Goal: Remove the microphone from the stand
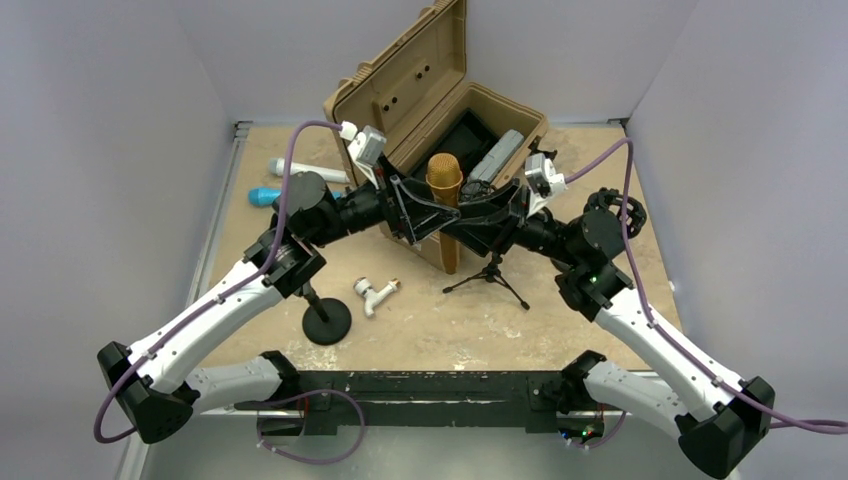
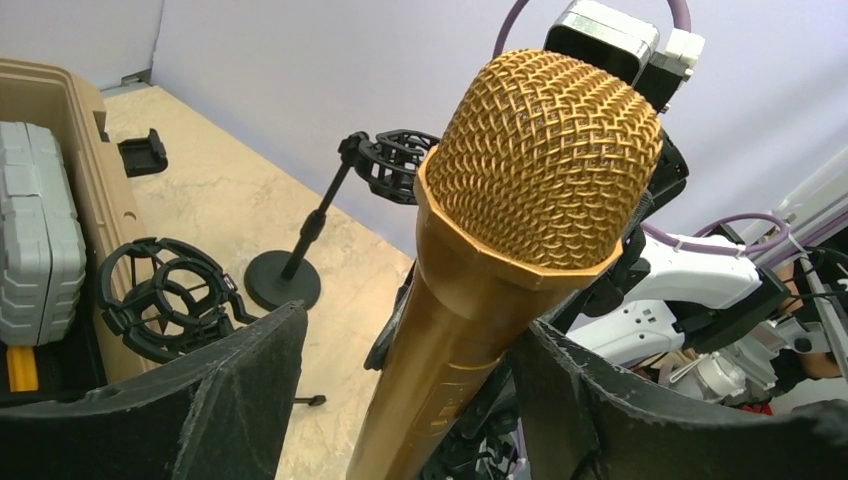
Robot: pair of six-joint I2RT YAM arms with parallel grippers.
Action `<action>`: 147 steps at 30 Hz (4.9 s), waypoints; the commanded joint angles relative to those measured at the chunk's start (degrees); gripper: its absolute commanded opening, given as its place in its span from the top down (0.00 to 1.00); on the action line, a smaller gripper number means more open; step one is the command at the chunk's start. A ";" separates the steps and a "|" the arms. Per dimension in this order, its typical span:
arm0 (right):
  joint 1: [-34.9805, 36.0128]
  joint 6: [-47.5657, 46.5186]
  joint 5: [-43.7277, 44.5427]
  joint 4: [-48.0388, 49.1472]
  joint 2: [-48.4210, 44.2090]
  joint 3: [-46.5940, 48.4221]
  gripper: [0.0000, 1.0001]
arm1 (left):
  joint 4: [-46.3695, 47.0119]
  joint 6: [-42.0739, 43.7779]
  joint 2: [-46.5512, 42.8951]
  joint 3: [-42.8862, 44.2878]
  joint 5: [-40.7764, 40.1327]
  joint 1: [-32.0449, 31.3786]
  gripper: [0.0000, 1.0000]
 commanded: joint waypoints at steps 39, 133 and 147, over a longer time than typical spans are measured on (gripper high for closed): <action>2.39 -9.57 27.02 -19.05 -9.97 4.24 0.14 | -31.80 -35.37 0.40 -9.41 -28.18 62.08 1.00; -19.86 -7.01 77.66 -59.67 4.89 24.80 0.17 | -25.97 -33.04 2.64 -12.56 -11.83 57.36 0.16; -20.12 -5.02 74.58 -56.03 5.63 19.38 0.25 | -25.54 -33.22 2.68 -12.71 -11.43 57.13 0.17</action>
